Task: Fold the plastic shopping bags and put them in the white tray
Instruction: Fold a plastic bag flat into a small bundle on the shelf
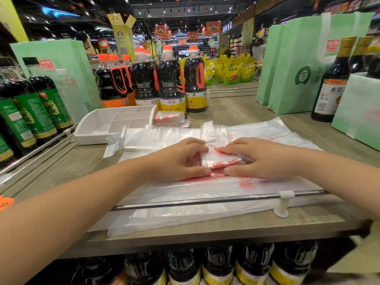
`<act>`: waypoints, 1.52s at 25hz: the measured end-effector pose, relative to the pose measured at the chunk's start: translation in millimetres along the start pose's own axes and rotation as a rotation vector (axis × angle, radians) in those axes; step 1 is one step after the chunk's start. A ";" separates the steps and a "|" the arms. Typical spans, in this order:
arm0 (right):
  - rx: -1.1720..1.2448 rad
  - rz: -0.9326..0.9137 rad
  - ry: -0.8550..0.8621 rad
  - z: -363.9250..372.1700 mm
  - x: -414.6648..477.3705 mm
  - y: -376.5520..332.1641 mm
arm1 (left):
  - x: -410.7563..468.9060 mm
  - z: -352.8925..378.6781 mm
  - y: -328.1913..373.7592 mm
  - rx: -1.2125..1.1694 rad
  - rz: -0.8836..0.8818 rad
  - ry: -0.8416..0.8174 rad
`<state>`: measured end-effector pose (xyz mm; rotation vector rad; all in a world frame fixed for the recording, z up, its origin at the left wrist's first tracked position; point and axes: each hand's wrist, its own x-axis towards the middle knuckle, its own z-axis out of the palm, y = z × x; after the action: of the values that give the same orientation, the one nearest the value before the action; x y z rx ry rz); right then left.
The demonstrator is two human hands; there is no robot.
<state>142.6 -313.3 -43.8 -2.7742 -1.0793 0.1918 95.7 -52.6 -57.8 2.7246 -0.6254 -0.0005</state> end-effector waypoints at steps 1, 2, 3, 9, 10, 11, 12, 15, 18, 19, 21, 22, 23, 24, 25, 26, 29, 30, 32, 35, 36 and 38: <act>-0.001 0.002 0.005 0.0 -0.1 -0.8 | 0.3 -0.4 1.1 0.020 -0.002 -0.003; -0.006 0.006 0.011 -0.1 -0.5 -1.6 | 0.5 -0.5 1.9 0.031 0.000 -0.001; -0.015 0.010 0.016 -0.3 -1.4 -2.6 | -0.5 -0.9 3.0 0.041 0.004 0.002; -0.031 -0.002 -0.124 -1.8 -12.3 -7.6 | -7.8 -3.1 4.8 0.006 0.000 -0.072; -0.022 -0.003 -0.127 -1.4 -11.5 -8.3 | -6.8 -2.0 5.9 -0.018 -0.016 -0.079; -0.020 -0.002 -0.117 -1.1 -10.0 -8.8 | -4.9 -0.9 7.3 -0.022 -0.025 -0.081; -0.024 0.000 -0.107 -0.7 -8.3 -9.4 | -2.6 0.4 8.1 0.001 -0.027 -0.090; -0.031 0.009 -0.149 -2.6 -6.0 -8.4 | 1.1 1.1 7.8 0.066 -0.037 -0.187; -0.035 -0.001 -0.159 -4.5 -8.0 -7.9 | -0.6 -1.1 2.9 0.061 -0.049 -0.215; -0.046 -0.004 -0.118 -4.7 -9.2 -8.2 | -0.7 -1.4 2.9 0.070 -0.031 -0.180; -0.070 -0.018 -0.012 -4.9 -11.9 -10.9 | -0.6 -1.8 1.9 0.093 0.021 -0.093; -0.072 -0.029 0.038 -4.9 -12.0 -12.0 | -1.4 -2.2 1.3 0.097 0.049 -0.068; -0.061 -0.035 0.079 -4.4 -11.4 -12.2 | -2.9 -3.4 1.8 0.081 0.075 -0.055; -0.031 -0.030 0.117 -3.6 -10.5 -11.9 | -4.5 -4.1 1.8 0.056 0.094 -0.044; 0.018 -0.015 0.151 -3.2 -10.1 -11.0 | -5.0 -3.8 2.2 0.025 0.108 -0.015; 0.073 0.007 0.179 -3.6 -9.9 -10.5 | -3.8 -2.7 1.9 -0.015 0.106 0.028; 0.271 0.098 0.221 -4.2 -3.2 -10.7 | 4.4 0.2 5.7 -0.211 -0.013 0.174; 0.333 0.126 0.237 -3.8 1.0 -11.2 | 8.3 0.8 7.8 -0.243 -0.065 0.198; 0.426 0.158 0.281 -0.9 11.2 -9.8 | 15.3 1.8 10.5 -0.272 -0.150 0.210; 0.471 0.212 0.331 2.2 22.5 -7.4 | 22.2 4.7 9.6 -0.431 -0.238 0.226; 0.445 0.223 0.337 2.5 24.1 -7.2 | 24.6 4.9 8.5 -0.434 -0.247 0.238; 0.356 0.224 0.354 3.9 25.8 -7.7 | 31.6 5.4 8.2 -0.389 -0.267 0.240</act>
<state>155.7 -289.7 -47.7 -2.4732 -0.5833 -0.0755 120.3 -74.8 -57.8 2.3598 -0.1673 0.1240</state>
